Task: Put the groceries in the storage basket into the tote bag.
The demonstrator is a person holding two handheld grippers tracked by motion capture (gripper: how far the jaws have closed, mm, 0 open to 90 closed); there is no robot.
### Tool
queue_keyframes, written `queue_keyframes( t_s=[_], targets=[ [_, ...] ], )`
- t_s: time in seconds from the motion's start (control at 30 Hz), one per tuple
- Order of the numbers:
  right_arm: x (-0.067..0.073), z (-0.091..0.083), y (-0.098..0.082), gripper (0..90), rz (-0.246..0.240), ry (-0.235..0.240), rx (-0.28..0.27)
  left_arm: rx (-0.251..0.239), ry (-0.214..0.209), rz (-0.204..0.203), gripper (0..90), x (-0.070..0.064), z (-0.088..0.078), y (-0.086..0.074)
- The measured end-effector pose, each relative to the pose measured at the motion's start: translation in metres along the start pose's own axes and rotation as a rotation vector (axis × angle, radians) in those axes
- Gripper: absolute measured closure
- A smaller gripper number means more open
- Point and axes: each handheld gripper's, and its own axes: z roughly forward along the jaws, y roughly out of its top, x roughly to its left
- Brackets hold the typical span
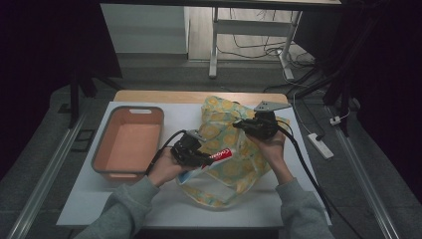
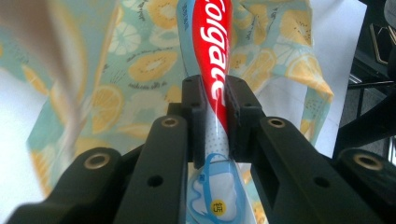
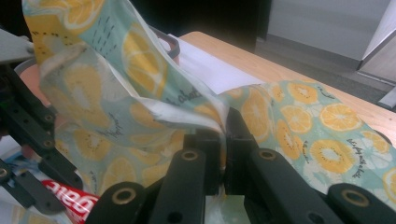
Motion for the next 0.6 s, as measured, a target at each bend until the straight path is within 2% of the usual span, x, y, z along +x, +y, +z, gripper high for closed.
queue_keyframes(
  t_s=[0.13, 0.33, 0.47, 0.6],
  targets=[
    [0.001, 0.000, 0.000, 86.9, 0.005, 0.003, -0.004, 0.004, 0.041, -0.004, 79.4, 0.001, 0.011, 0.008],
    [0.002, 0.000, 0.000, 86.9, 0.017, 0.018, -0.008, -0.016, 0.048, -0.031, 79.5, 0.005, 0.029, 0.021],
    [0.003, 0.001, 0.000, 86.9, 0.018, 0.026, -0.007, -0.050, 0.036, -0.062, 79.6, 0.009, 0.038, 0.032],
    [0.002, 0.001, -0.001, 86.9, 0.022, 0.030, -0.007, -0.093, 0.059, -0.093, 79.6, 0.013, 0.050, 0.039]
  ],
)
